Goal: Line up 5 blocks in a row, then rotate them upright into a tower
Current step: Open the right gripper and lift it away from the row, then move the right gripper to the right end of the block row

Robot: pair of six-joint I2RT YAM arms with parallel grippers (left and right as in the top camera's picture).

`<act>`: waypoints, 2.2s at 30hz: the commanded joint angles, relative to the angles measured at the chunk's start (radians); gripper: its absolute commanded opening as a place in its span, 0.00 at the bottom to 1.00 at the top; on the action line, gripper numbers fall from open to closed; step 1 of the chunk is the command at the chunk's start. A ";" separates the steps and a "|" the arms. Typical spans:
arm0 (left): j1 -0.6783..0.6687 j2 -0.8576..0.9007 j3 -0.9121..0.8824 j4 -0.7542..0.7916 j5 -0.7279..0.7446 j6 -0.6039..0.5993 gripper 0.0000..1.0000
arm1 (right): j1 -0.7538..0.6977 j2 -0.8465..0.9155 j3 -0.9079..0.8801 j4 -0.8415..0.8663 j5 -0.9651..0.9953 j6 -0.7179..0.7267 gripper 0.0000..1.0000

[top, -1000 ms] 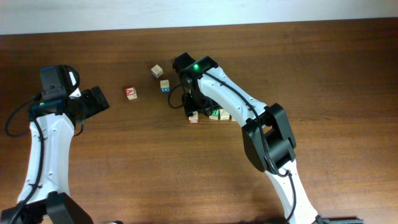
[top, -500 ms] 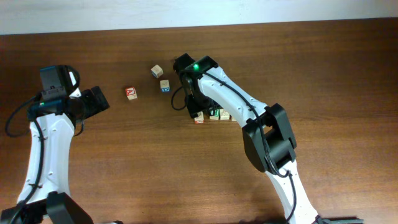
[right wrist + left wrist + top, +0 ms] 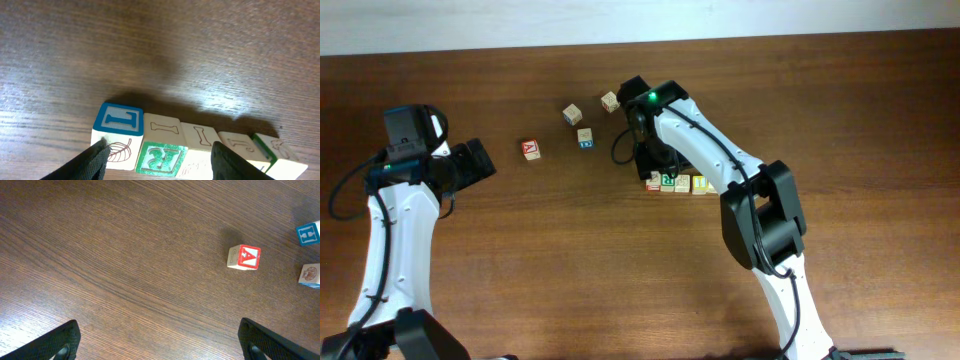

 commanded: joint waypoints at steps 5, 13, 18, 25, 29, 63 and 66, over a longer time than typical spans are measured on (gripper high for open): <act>0.003 -0.003 0.013 -0.001 -0.007 -0.010 0.99 | -0.031 0.057 -0.039 0.016 0.085 0.019 0.66; 0.003 -0.003 0.013 -0.001 -0.007 -0.010 0.99 | -0.031 0.056 -0.030 -0.037 0.045 0.019 0.66; 0.003 -0.003 0.013 -0.001 -0.007 -0.010 0.99 | -0.031 0.056 -0.030 -0.068 0.018 0.019 0.66; 0.003 -0.003 0.013 -0.001 -0.007 -0.010 0.99 | -0.031 0.056 -0.021 -0.084 0.006 0.019 0.84; 0.003 -0.003 0.013 -0.001 -0.007 -0.010 0.99 | -0.032 0.056 0.098 -0.156 0.000 0.019 0.98; -0.148 -0.003 0.013 0.034 0.256 -0.051 0.44 | -0.499 -0.631 -0.233 -0.182 -0.298 -0.233 0.19; -0.263 0.005 0.013 0.042 0.251 -0.132 0.24 | -0.550 -0.631 -0.432 -0.032 -0.323 -0.227 0.19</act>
